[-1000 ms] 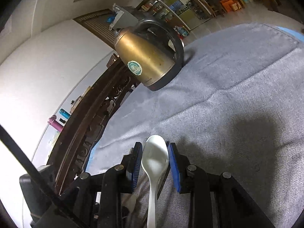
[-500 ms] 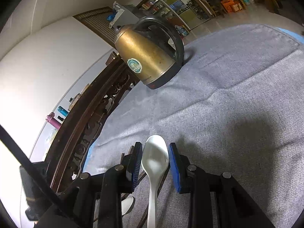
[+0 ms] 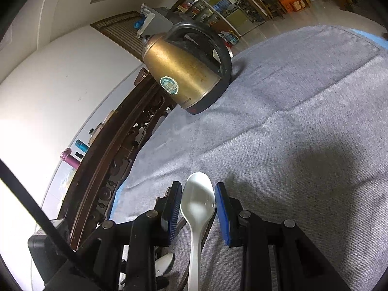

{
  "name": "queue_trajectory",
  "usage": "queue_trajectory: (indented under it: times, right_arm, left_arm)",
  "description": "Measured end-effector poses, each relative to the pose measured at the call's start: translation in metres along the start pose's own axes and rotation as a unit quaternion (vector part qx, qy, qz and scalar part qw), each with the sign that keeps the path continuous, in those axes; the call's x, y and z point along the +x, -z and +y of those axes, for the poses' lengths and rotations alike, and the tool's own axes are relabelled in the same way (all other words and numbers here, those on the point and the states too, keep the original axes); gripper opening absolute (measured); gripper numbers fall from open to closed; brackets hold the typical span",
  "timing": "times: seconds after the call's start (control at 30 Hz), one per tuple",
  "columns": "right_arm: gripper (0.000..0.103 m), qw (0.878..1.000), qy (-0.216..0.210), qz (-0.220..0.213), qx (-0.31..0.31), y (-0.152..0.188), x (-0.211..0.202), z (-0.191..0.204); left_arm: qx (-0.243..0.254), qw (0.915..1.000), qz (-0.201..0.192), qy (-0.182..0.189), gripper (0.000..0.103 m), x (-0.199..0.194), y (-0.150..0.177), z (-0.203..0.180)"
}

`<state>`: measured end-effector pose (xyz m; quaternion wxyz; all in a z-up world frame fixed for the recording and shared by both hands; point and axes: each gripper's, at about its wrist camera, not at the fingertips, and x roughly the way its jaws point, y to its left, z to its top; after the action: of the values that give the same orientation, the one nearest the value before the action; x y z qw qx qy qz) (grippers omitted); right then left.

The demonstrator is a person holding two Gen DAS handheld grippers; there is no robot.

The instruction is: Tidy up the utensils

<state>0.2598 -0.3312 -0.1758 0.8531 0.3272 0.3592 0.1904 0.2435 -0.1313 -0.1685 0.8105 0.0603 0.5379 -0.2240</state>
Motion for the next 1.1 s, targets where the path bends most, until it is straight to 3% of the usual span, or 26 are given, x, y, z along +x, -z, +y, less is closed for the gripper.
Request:
queue_trajectory:
  times: [0.2,0.27,0.43,0.6,0.83,0.87,0.93,1.1]
  right_arm:
    - [0.031,1.000,-0.002,0.000,0.008,-0.001,0.000,-0.002]
    - [0.031,1.000,-0.003,0.000,0.007,-0.001,0.000,-0.002]
    - [0.031,1.000,-0.005,-0.004,0.001,0.000,-0.002,0.002]
    - [0.031,1.000,0.006,-0.019,-0.013,0.002,-0.005,0.008]
    - [0.031,0.997,0.017,-0.067,-0.037,0.018,-0.038,0.043]
    - [0.031,0.996,0.015,-0.074,-0.041,0.022,-0.047,0.050]
    - [0.031,0.994,0.015,-0.088,-0.056,0.030,-0.066,0.068]
    - [0.031,0.989,0.003,-0.118,-0.090,0.052,-0.112,0.117]
  left_arm:
    - [0.017,0.9998,0.003,-0.007,0.045,0.011,-0.007,-0.008]
    - [0.020,0.9998,-0.003,-0.008,0.033,0.011,-0.007,-0.008]
    - [0.014,0.9998,-0.012,0.004,0.031,0.003,-0.007,-0.004]
    - [-0.008,0.9983,-0.053,0.023,0.031,-0.033,0.005,0.005]
    - [-0.053,0.9860,-0.146,0.060,0.029,-0.106,0.016,0.024]
    - [-0.061,0.9831,-0.159,0.067,0.028,-0.116,0.019,0.027]
    - [-0.070,0.9783,-0.177,0.082,0.014,-0.132,0.024,0.030]
    - [-0.071,0.9708,-0.210,0.092,0.012,-0.166,0.043,0.027]
